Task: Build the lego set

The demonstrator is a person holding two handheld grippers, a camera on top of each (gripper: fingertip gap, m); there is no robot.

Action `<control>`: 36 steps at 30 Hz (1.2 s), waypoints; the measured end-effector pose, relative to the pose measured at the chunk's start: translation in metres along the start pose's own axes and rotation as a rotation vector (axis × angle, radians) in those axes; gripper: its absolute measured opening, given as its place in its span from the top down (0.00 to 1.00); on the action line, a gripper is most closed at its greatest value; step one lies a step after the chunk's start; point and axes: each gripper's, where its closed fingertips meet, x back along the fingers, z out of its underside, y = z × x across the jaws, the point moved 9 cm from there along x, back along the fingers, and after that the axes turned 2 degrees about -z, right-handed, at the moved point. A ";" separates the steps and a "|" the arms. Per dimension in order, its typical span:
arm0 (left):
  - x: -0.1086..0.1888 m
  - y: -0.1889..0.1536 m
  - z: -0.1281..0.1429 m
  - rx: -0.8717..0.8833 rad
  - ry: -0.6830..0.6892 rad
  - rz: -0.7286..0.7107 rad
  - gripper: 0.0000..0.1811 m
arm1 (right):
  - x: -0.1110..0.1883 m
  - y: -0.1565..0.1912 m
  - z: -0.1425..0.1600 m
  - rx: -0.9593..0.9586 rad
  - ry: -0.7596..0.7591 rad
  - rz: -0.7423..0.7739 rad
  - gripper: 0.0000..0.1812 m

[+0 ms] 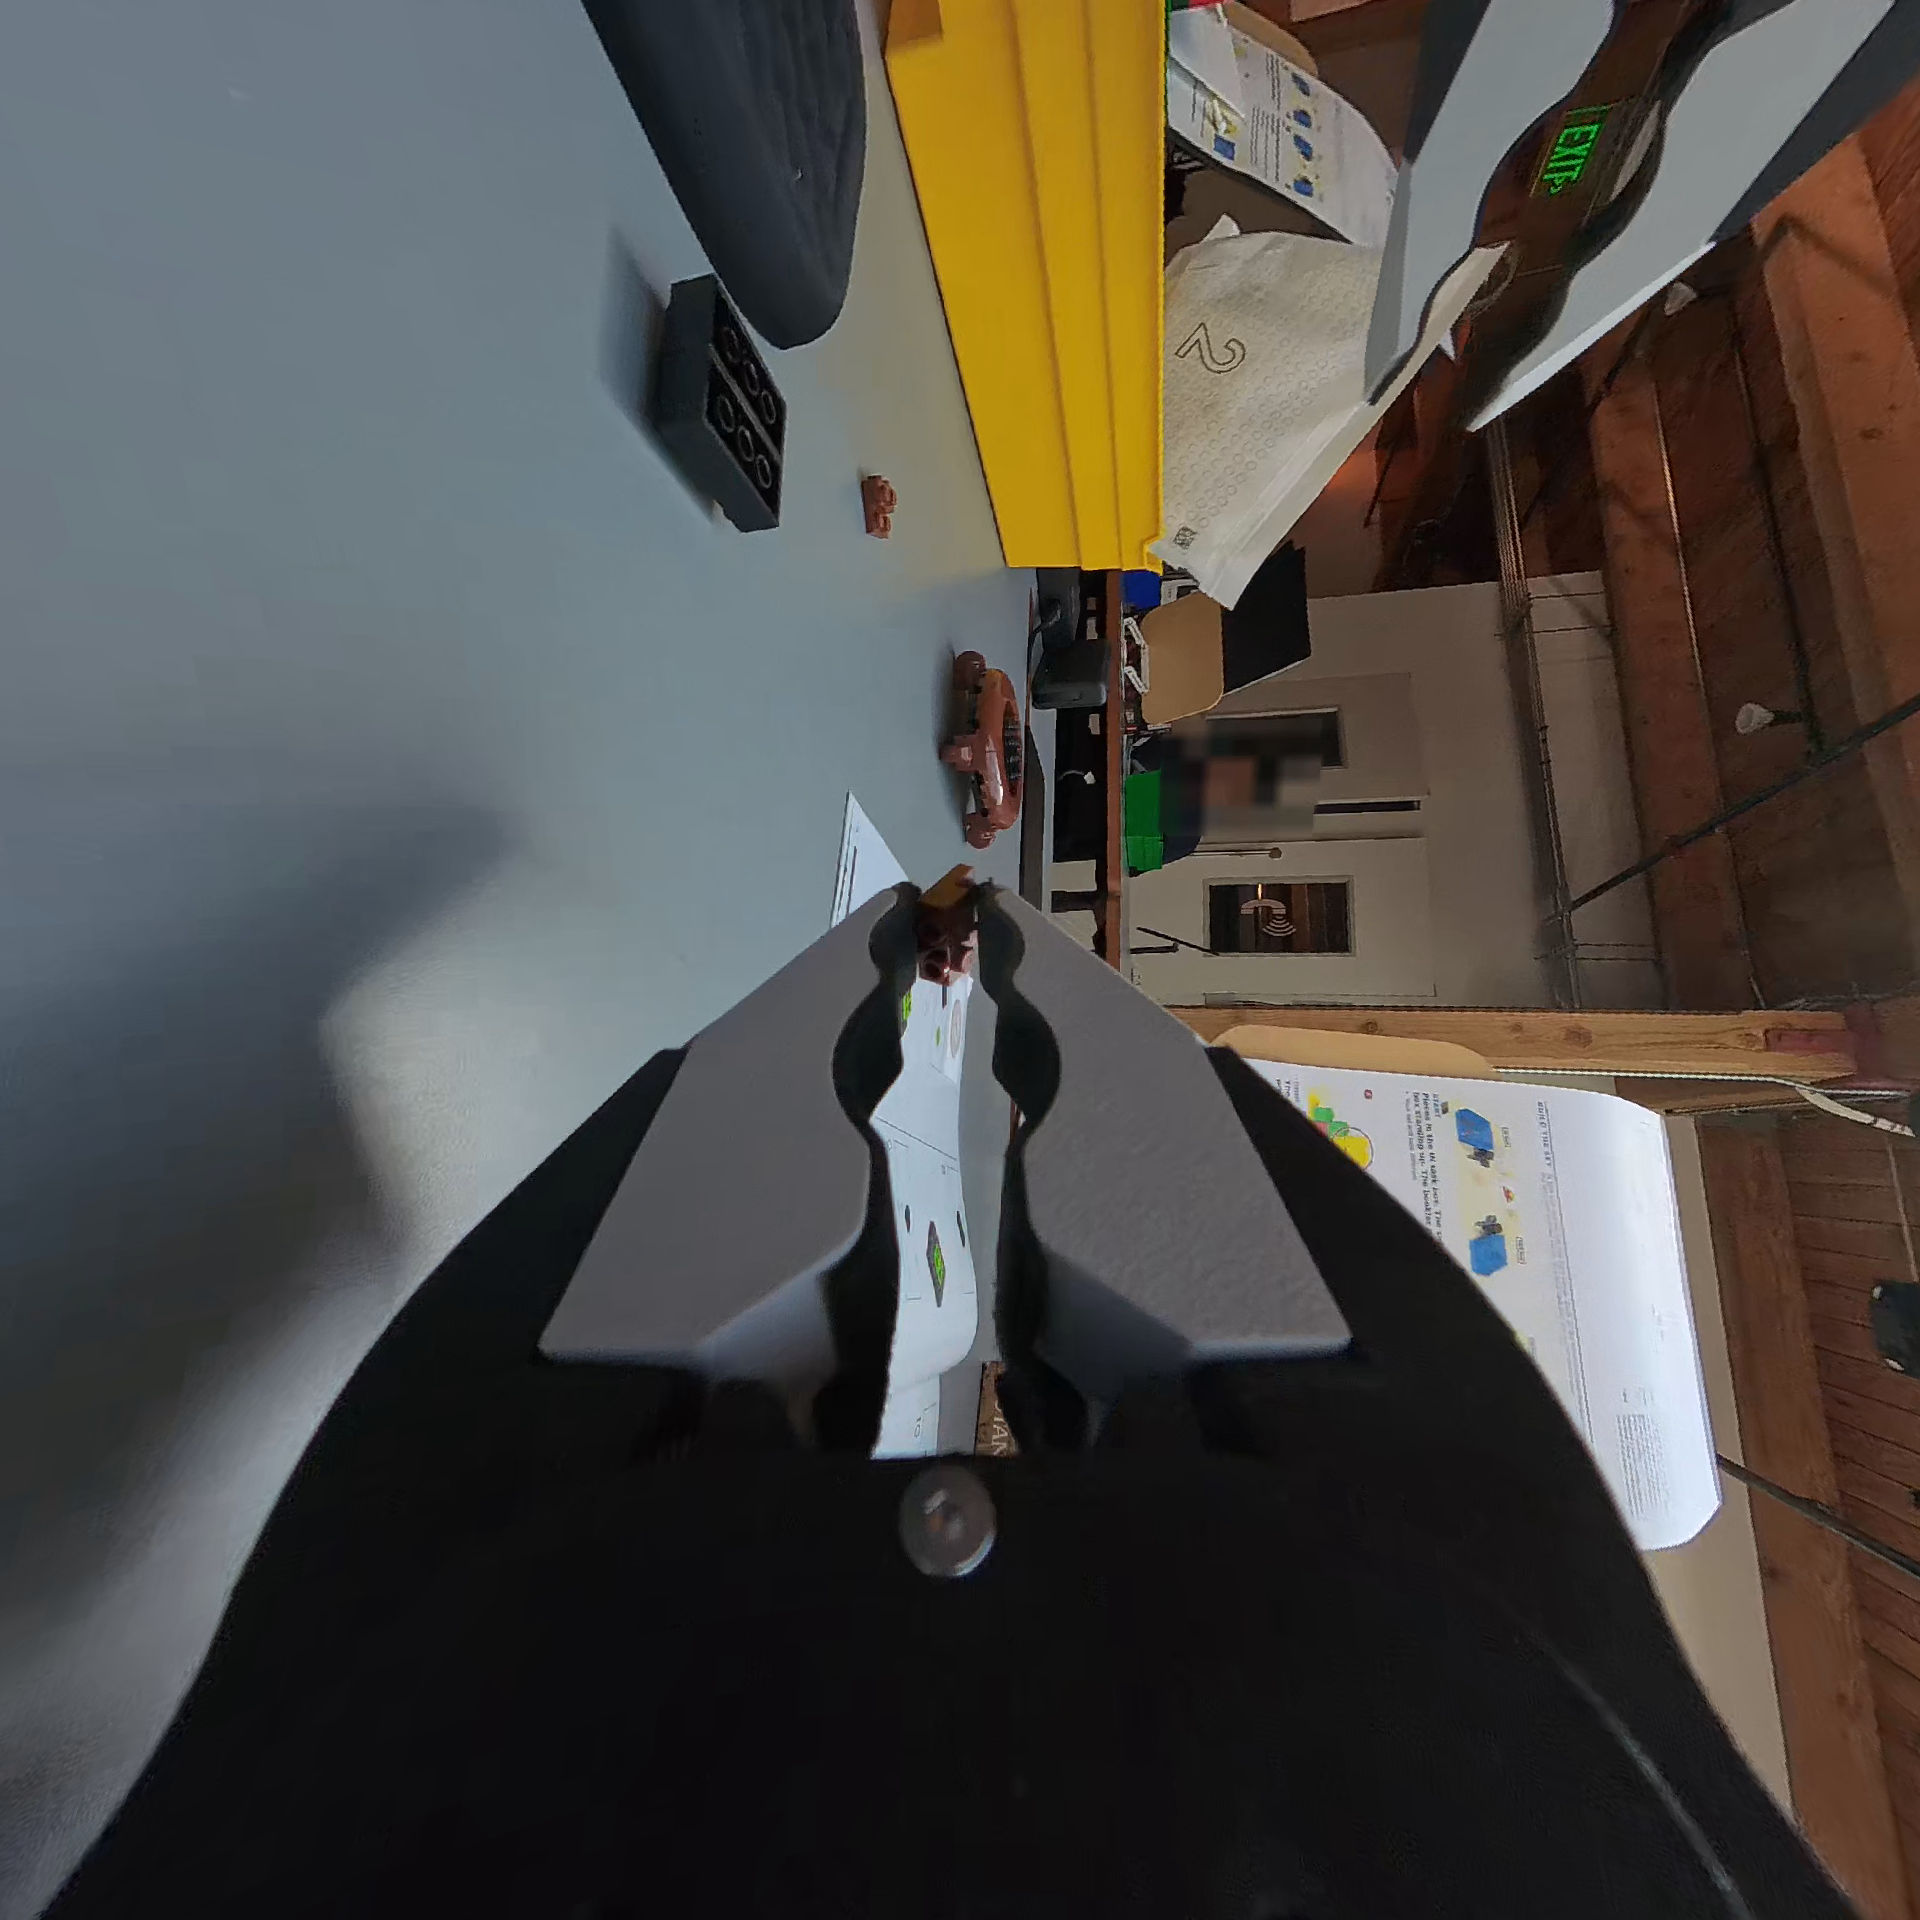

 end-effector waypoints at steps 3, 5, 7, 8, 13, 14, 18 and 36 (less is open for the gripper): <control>0.001 0.001 0.002 -0.011 0.007 -0.013 0.87 | -0.001 0.004 0.002 0.001 0.012 -0.017 0.95; 0.001 0.001 0.003 -0.017 0.009 -0.018 0.87 | -0.002 0.005 0.002 -0.002 0.018 -0.021 0.95; 0.002 0.001 0.004 -0.020 0.010 -0.021 0.87 | -0.002 0.004 0.004 -0.011 0.021 -0.022 0.95; 0.003 0.002 0.004 -0.021 0.010 -0.022 0.87 | -0.002 0.004 0.004 -0.015 0.022 -0.023 0.95; 0.004 0.002 0.004 -0.024 0.011 -0.021 0.87 | -0.003 0.004 0.005 -0.020 0.027 -0.025 0.95; 0.004 0.002 0.004 -0.025 0.009 -0.021 0.87 | -0.003 0.004 0.005 -0.021 0.028 -0.025 0.95; 0.005 0.002 0.003 -0.022 0.005 -0.020 0.87 | -0.005 0.005 0.005 -0.024 0.029 -0.028 0.96; 0.009 -0.013 -0.010 0.268 -0.062 0.211 0.87 | -0.014 0.009 0.008 -0.054 0.051 -0.079 0.95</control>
